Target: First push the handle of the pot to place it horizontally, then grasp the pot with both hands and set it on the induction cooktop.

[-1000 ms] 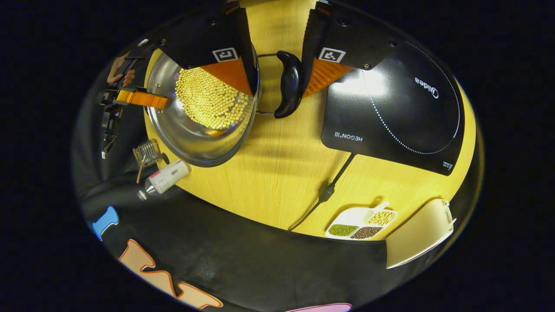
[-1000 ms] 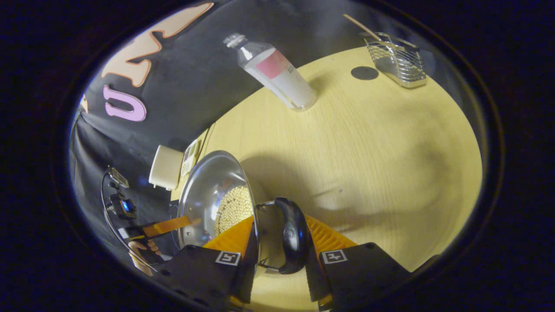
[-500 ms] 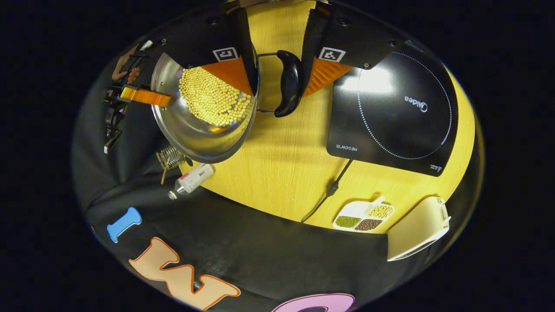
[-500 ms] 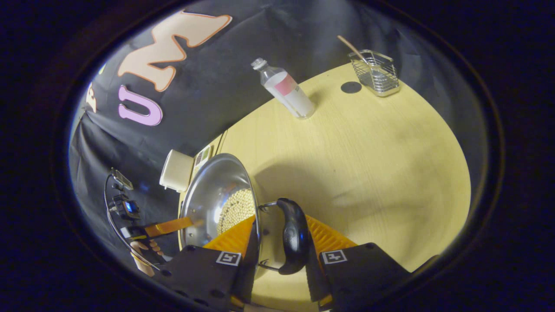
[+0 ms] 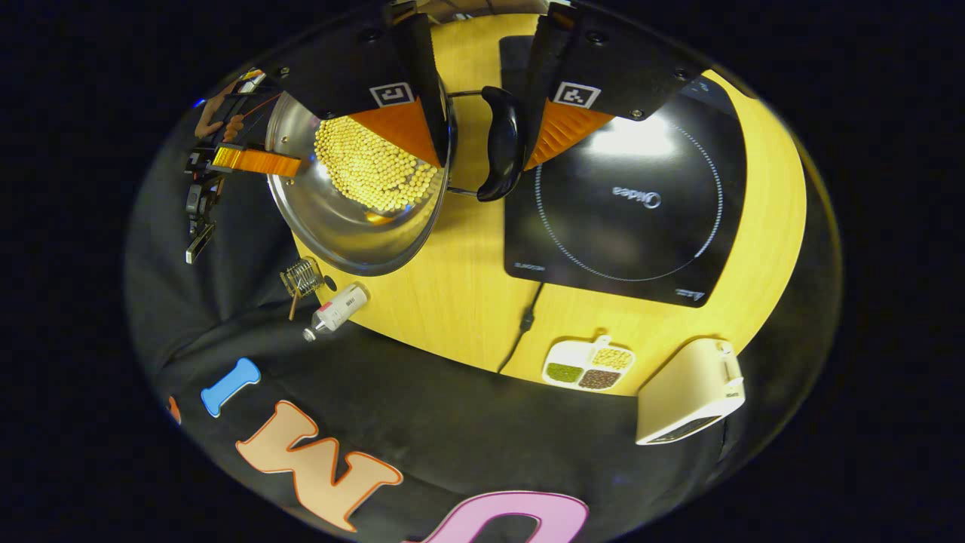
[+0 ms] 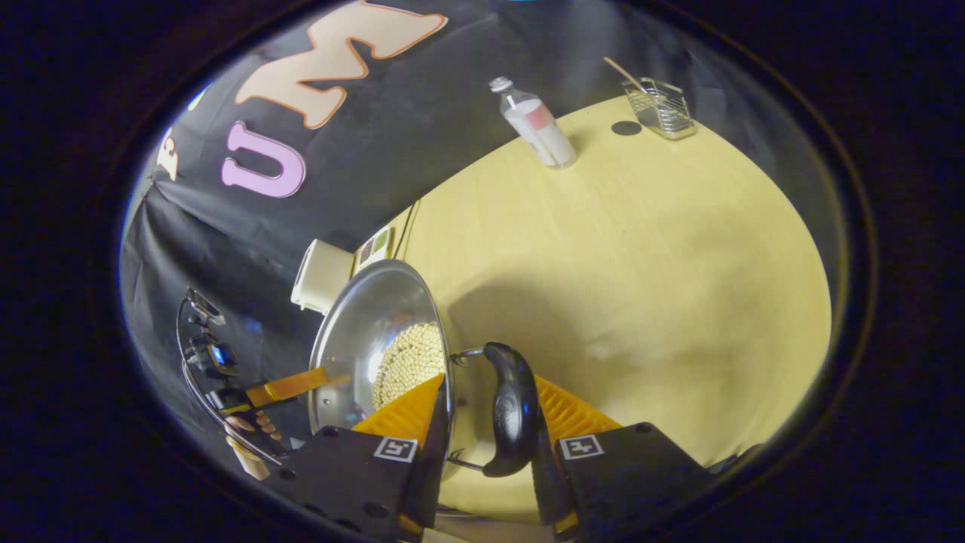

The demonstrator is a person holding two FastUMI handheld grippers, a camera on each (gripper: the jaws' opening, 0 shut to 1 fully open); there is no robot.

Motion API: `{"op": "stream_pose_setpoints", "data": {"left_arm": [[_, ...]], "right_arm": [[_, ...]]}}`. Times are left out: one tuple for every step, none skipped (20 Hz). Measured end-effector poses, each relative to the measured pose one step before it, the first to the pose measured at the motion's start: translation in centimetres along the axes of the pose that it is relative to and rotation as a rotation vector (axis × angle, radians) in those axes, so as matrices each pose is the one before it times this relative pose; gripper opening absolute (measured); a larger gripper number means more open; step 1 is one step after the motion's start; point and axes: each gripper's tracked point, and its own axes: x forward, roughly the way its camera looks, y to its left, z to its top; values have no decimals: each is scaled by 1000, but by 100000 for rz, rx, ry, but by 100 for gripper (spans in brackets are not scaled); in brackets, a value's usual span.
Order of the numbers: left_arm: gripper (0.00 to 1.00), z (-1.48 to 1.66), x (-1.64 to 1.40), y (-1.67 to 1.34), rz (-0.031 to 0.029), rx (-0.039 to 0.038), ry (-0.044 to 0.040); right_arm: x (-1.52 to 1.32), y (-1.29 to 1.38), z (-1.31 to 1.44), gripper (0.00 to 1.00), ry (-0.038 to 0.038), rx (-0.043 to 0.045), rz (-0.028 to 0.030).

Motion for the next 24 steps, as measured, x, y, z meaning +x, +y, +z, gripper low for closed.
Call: {"op": "stream_pose_setpoints", "data": {"left_arm": [[53,34,-869,1196,334,145,-577],[53,65,-789,1217,684,299,-656],[53,134,-855,1408,888,26,-708],[53,157,-653,1381,887,-293,-613],[53,238,-695,1498,967,-365,-883],[53,302,-555,1434,1012,-94,-831],[53,381,-472,1450,1092,176,-1204],[53,423,-394,1331,1080,242,-1177],[54,410,-107,1179,1057,403,-829],[52,493,-114,970,1090,640,-1028],[53,506,3,1051,882,1197,-1305],[52,455,27,976,931,1178,-1225],[51,610,64,900,799,1121,-1549],[52,660,90,874,762,1011,-2300],[52,423,221,681,273,1188,-2107],[52,304,386,626,242,1055,-1593],[52,409,280,602,-85,833,-1500],[52,293,148,403,-133,403,-1525],[53,187,378,428,-223,186,-1325],[52,-118,443,526,-66,68,-69],[52,-60,305,479,59,-96,-135],[53,-139,309,376,589,-898,54],[52,46,118,438,212,-670,-1200],[53,129,230,257,-84,-976,-1454]], "right_arm": [[169,1206,-636,48,-22,-5,49],[219,1247,-857,48,262,65,181],[444,1447,-829,48,-38,-19,394],[497,1342,-819,48,216,297,418],[607,1335,-642,48,-111,451,700],[690,1417,-638,48,-293,613,862],[703,1307,-666,48,-233,333,1115],[927,1096,-421,47,-825,-233,1008],[790,1018,-576,47,-283,59,473],[890,943,-491,47,-315,-121,22],[877,702,-368,47,-506,-135,-174],[768,813,-150,47,-1540,-384,139],[809,804,-86,47,-1890,-38,75],[694,656,69,48,-2559,8,409],[712,568,20,48,-1938,749,-308],[522,419,25,48,-2363,-16,225],[589,453,86,48,-2151,462,-138],[517,296,-46,48,-2038,59,69],[638,222,-7,48,-1422,224,-446],[425,-61,-237,47,-609,-12,-908],[255,-40,-409,47,-14,473,-1035],[227,67,-142,47,-264,251,-207],[291,194,31,47,-395,319,274],[252,115,-98,48,-447,338,208]]}}
